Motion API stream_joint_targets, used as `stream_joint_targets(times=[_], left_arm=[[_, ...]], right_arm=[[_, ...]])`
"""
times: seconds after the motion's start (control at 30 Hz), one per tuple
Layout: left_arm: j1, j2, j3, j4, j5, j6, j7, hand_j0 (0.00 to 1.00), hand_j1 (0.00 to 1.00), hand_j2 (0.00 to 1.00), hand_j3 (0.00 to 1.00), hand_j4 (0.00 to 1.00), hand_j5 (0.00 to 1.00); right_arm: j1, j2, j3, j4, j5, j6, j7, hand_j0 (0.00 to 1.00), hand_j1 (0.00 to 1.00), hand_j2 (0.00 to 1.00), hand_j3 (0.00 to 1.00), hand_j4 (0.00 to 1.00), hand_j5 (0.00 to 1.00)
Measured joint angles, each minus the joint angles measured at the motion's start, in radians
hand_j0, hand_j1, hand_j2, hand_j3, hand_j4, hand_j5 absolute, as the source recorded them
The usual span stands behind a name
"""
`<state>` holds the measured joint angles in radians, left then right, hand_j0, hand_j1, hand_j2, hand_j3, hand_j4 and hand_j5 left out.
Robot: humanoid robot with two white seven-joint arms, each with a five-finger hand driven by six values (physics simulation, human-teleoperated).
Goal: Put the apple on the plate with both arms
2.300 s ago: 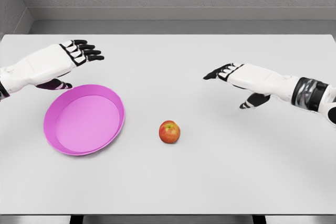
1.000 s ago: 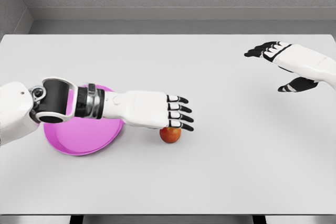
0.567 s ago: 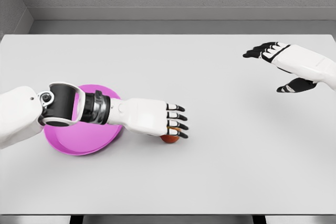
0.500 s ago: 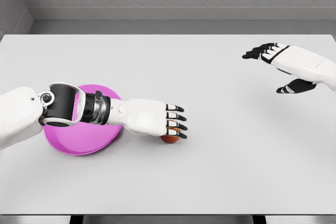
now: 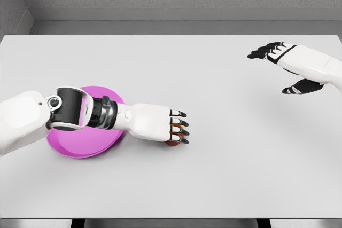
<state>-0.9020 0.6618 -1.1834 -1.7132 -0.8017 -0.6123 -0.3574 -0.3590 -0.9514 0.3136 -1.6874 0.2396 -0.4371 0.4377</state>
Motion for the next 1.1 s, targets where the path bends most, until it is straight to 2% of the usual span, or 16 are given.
stream_joint_targets(times=[0.67, 0.8, 0.93, 1.1], left_arm=[[-0.006, -0.034, -0.027, 0.021, -0.063, 0.000, 0.000, 1.00, 1.00, 1.00, 1.00, 1.00, 1.00], [-0.008, -0.033, -0.025, 0.022, -0.059, 0.000, 0.000, 0.72, 0.72, 0.72, 0.72, 0.72, 0.72], [-0.006, -0.034, -0.027, 0.024, -0.057, 0.003, 0.003, 0.63, 0.63, 0.63, 0.63, 0.63, 0.63], [-0.006, -0.035, -0.031, 0.028, -0.055, 0.004, 0.004, 0.44, 0.44, 0.44, 0.44, 0.44, 0.44]], right_arm=[[0.009, 0.003, -0.002, -0.013, -0.001, -0.001, -0.001, 1.00, 1.00, 1.00, 1.00, 1.00, 1.00], [0.009, 0.003, -0.002, -0.014, -0.001, -0.002, -0.001, 1.00, 1.00, 1.00, 1.00, 1.00, 1.00], [0.009, 0.003, -0.002, -0.014, -0.001, -0.002, -0.002, 1.00, 1.00, 1.00, 1.00, 1.00, 1.00], [0.009, 0.003, -0.003, -0.014, -0.001, -0.002, -0.002, 1.00, 1.00, 1.00, 1.00, 1.00, 1.00]])
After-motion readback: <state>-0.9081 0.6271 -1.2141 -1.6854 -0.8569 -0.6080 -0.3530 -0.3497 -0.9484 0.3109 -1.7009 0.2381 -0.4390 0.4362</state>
